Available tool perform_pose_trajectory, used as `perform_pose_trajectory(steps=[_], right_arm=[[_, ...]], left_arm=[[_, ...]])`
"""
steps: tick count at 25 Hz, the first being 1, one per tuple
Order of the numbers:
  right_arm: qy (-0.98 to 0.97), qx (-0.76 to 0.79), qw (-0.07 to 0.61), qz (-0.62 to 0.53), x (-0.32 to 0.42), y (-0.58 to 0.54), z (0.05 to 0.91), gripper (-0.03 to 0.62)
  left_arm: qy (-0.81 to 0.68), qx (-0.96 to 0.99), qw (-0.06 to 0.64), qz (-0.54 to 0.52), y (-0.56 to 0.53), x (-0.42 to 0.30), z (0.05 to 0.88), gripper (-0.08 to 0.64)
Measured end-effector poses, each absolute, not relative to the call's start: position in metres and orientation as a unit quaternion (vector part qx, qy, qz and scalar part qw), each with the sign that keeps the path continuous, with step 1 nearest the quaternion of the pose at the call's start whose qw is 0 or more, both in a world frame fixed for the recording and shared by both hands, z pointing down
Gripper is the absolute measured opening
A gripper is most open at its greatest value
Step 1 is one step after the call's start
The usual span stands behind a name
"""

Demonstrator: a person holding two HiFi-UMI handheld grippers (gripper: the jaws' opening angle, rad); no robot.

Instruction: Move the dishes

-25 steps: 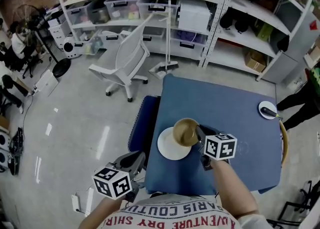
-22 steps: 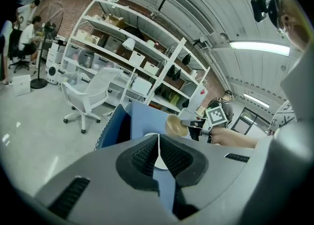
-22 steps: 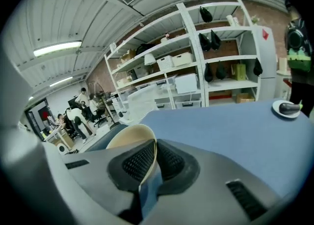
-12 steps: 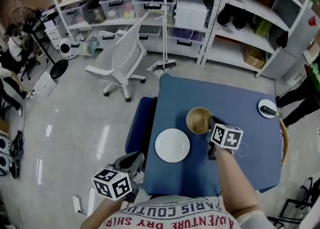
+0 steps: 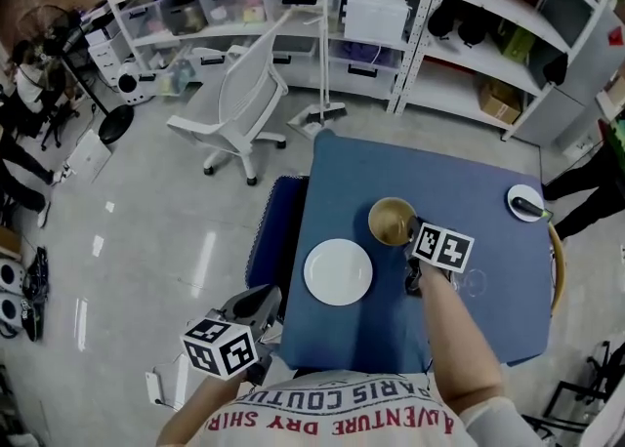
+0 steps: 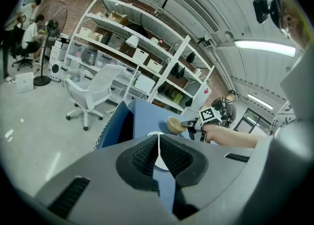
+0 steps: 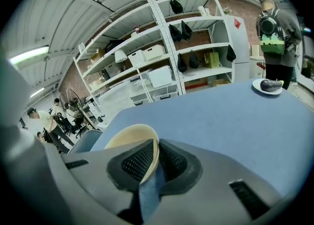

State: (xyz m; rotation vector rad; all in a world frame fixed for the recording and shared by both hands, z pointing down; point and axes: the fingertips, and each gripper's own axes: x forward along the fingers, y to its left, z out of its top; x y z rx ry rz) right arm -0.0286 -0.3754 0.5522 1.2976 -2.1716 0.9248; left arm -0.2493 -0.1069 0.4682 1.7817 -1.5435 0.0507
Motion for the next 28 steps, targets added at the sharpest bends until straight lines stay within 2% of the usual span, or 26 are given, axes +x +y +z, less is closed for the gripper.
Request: perform_pose_trajectory(steps=[2, 6, 10, 20, 24, 28], right_arm=[[-0.789, 0.468, 0.221, 0.331, -0.028, -0.375, 0.550, 0.047], [-0.808, 0.458, 0.211, 0.304, -0.036, -0.369, 0.533, 0.225], [-0.842, 0.437, 0.192, 0.250, -0.051, -0.354, 0.499, 0.261], [-0.954, 0.271, 0.091, 0.091, -0.084, -0.229, 0.368, 0.249], [-0.969, 0.228, 0.063, 0.075, -0.082, -0.181, 0.341, 0.148], [-0.971, 0.223, 0.070, 0.043, -0.072, -0.153, 0.335, 0.075]], left_arm=[[-0.604, 0.700, 0.381, 0.018, -0.108, -0.248, 0.467, 0.032], [-0.599, 0.706, 0.378, 0.016, -0.108, -0.247, 0.462, 0.032], [-0.591, 0.718, 0.368, 0.012, -0.111, -0.244, 0.453, 0.032], [-0.549, 0.771, 0.323, -0.001, -0.114, -0.216, 0.409, 0.032], [-0.526, 0.797, 0.297, -0.001, -0.112, -0.197, 0.385, 0.032], [-0.500, 0.824, 0.266, -0.006, -0.110, -0.178, 0.363, 0.032]])
